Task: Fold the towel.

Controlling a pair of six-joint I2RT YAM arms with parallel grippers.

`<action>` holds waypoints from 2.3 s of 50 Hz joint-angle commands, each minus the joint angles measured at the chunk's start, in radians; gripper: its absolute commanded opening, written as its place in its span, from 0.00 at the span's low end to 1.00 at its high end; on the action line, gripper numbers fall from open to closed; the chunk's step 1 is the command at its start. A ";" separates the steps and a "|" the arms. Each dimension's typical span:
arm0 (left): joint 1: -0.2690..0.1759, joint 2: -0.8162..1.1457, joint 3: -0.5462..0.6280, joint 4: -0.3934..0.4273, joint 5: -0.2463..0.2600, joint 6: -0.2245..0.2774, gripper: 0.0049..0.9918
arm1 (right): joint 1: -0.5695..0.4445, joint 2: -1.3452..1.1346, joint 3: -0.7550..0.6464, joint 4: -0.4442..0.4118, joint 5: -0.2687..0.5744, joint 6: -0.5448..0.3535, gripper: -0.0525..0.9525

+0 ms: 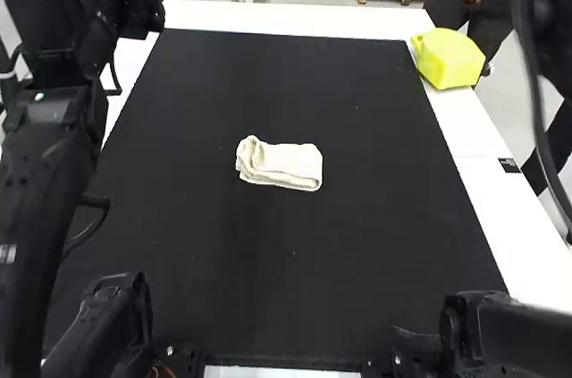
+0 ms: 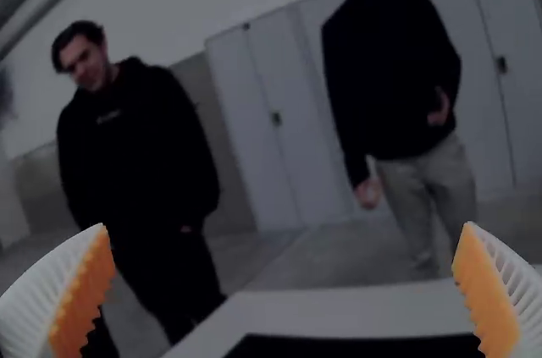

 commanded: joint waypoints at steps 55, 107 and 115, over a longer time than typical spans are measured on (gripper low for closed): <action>-0.008 -0.604 -0.475 -0.022 -0.123 0.289 0.97 | -0.173 -0.871 -1.011 0.409 0.604 -0.659 0.97; -0.016 -0.604 -0.679 -0.157 -0.169 0.210 0.98 | -0.168 -0.871 -1.112 -0.173 0.299 -0.506 0.97; -0.015 -0.604 -0.681 -0.157 -0.169 0.210 0.98 | -0.168 -0.871 -1.112 -0.174 0.299 -0.506 0.97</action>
